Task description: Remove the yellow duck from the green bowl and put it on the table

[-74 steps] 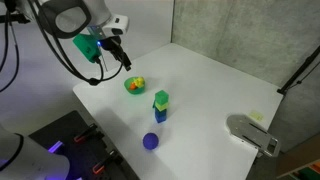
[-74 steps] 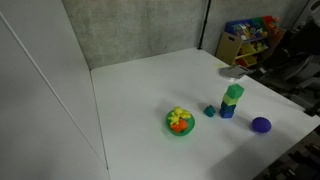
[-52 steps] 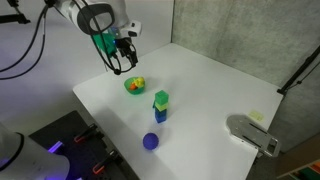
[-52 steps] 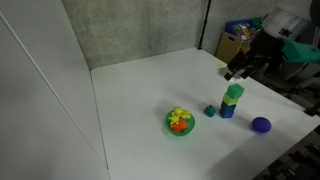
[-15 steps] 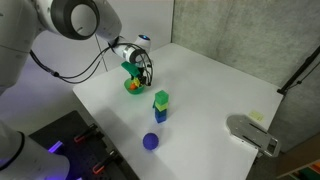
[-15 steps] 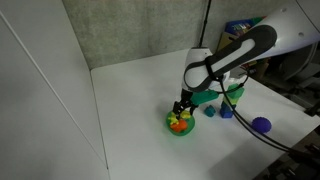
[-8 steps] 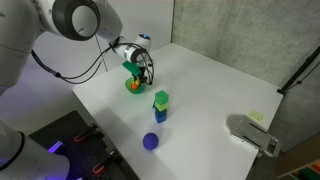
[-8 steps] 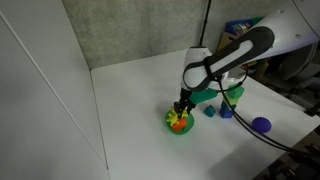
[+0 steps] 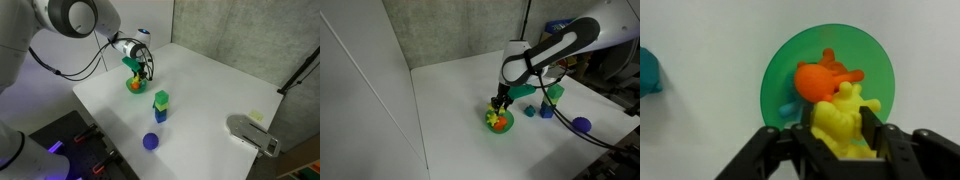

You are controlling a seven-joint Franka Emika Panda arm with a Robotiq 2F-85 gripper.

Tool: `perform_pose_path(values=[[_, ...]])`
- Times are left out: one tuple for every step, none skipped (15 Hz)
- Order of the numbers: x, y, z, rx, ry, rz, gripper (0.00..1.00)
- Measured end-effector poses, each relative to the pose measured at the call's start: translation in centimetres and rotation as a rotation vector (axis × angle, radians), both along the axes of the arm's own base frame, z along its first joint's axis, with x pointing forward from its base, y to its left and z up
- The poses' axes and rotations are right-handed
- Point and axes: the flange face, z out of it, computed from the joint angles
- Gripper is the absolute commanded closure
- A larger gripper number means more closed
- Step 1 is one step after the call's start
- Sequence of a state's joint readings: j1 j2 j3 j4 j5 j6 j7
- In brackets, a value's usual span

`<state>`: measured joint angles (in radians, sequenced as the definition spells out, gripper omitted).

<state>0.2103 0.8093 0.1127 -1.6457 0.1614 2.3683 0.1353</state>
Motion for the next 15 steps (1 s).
perform_pose_path(values=[[0.1,0.0,0.8,0.005,0.004,0.001,0.74],[0.2,-0.1,1.6,0.009,0.009,0.000,0.74],[0.3,-0.4,2.3,0.009,0.013,-0.003,0.74],[0.5,-0.9,3.1,0.009,0.016,-0.008,0.74],[0.6,-1.6,3.7,0.008,0.019,-0.017,0.74],[0.8,-2.6,4.1,0.005,0.023,-0.028,0.74],[1.0,-3.7,4.4,0.002,0.026,-0.043,0.74],[1.1,-5.0,4.4,-0.003,0.030,-0.061,0.74],[1.2,-6.4,4.3,-0.010,0.035,-0.080,0.74],[1.1,-7.8,4.1,-0.017,0.043,-0.098,0.74],[0.9,-9.1,3.9,-0.023,0.051,-0.116,0.74],[0.7,-10.4,3.6,-0.030,0.061,-0.134,0.39],[0.5,-11.6,3.3,-0.035,0.070,-0.150,0.23],[0.2,-12.5,3.1,-0.039,0.077,-0.163,0.17],[0.0,-13.4,3.0,-0.041,0.083,-0.176,0.08]])
